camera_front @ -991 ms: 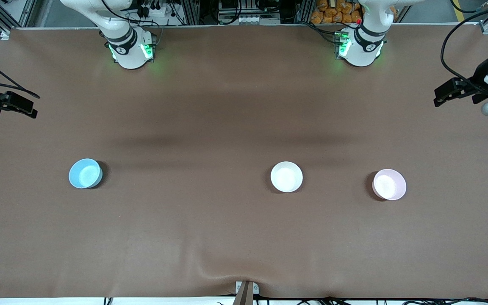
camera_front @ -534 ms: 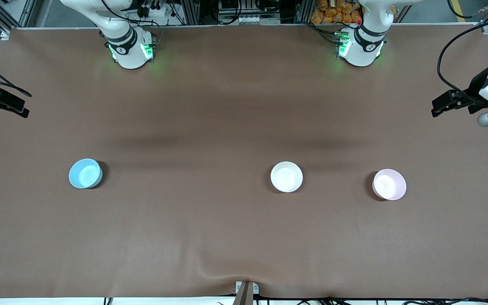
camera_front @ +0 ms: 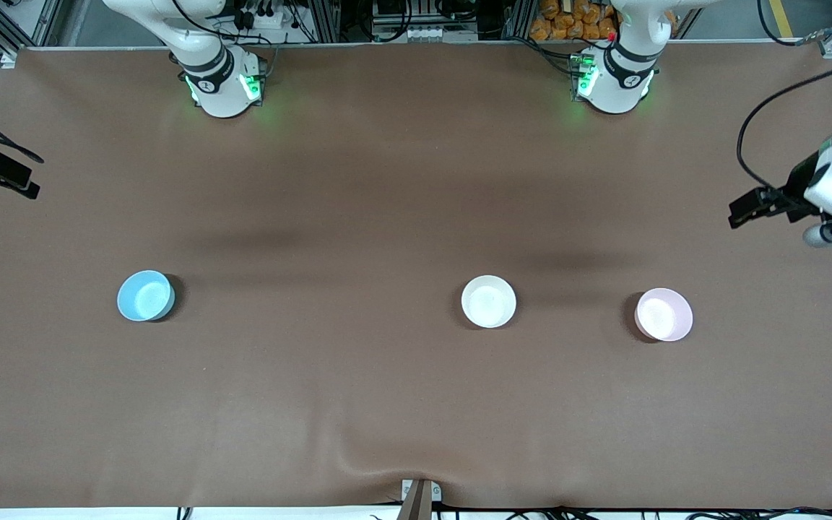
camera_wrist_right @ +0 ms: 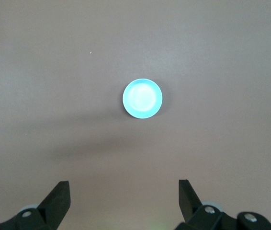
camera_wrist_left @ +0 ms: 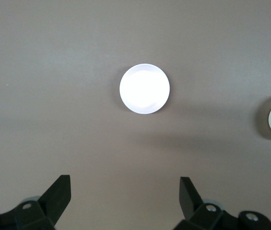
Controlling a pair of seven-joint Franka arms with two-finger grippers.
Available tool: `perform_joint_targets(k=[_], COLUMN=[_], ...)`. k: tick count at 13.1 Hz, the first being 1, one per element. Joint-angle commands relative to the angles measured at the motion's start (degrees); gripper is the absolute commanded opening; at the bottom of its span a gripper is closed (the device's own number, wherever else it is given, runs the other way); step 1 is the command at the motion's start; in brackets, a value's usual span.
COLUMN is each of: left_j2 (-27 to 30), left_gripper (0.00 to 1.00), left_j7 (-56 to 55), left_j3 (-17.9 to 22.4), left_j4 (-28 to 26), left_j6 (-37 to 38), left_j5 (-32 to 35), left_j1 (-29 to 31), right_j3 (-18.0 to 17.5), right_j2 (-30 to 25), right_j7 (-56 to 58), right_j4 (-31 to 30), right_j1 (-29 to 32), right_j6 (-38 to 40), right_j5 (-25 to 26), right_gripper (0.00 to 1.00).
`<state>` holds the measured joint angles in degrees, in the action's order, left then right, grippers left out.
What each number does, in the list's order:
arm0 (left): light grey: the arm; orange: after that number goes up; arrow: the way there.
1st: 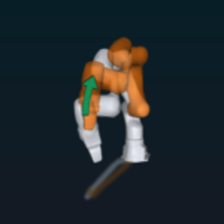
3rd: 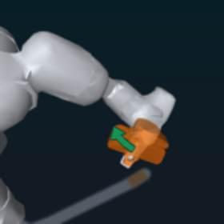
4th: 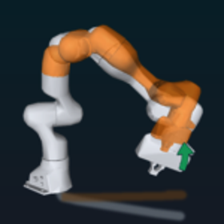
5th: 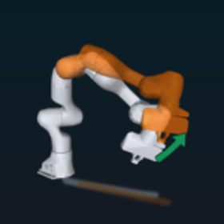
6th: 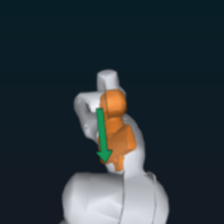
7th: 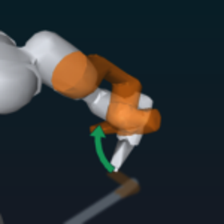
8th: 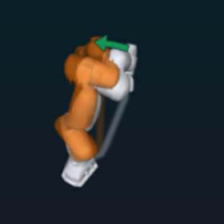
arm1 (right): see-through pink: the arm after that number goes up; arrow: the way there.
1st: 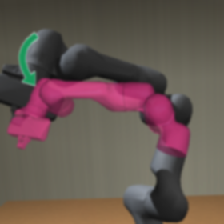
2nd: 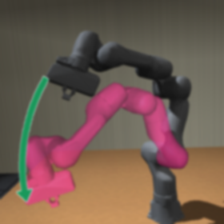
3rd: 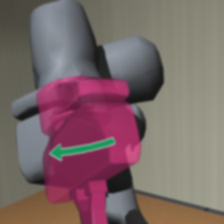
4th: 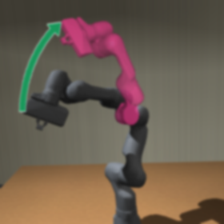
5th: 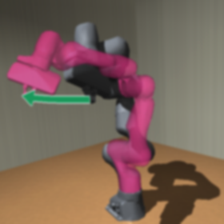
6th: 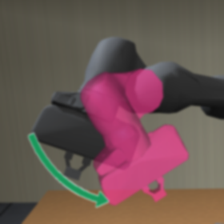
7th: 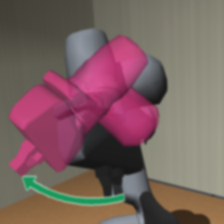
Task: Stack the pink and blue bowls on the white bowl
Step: 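Reach the left gripper down to the pink bowl rim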
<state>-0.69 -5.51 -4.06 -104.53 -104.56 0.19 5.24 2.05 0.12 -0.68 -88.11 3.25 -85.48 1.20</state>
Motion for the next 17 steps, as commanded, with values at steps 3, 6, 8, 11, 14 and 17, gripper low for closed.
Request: perform_joint_targets(k=[3,6,8,11,14,17], left_j2=[-4.75,-8.27,-11.42,-17.75,-22.16,-25.14], left_gripper=[1.00,1.00,1.00,1.00,1.00,1.00], left_j7=[1.21,0.94,0.86,1.21,1.21,1.21], left_j3=[-0.25,-0.24,-0.16,-0.33,-0.33,-0.60], left_j4=[-0.68,-3.04,-3.40,-3.23,-3.05,-2.53], left_j6=[-5.90,-12.75,-15.74,-22.24,-26.91,-27.79], left_j5=[-2.91,-3.17,-3.17,-3.17,-3.17,-3.26], left_j1=[0.47,0.65,0.65,4.51,5.13,4.78], right_j3=[-0.46,-0.64,-0.73,-0.73,-0.73,-0.46], right_j2=[-0.20,-0.20,-0.20,-0.20,-0.20,-0.20], right_j7=[-0.19,-0.19,-0.11,-0.11,-0.11,-0.11], right_j4=[0.74,1.01,1.09,1.53,2.06,2.41], right_j1=[0.26,0.26,0.09,0.18,0.18,0.53], right_j6=[1.28,1.37,2.76,7.76,10.86,10.60], right_j5=[-0.32,-0.32,-1.45,-5.32,-6.91,-6.91], right_gripper=[1.00,1.00,1.00,1.00,1.00,1.00])
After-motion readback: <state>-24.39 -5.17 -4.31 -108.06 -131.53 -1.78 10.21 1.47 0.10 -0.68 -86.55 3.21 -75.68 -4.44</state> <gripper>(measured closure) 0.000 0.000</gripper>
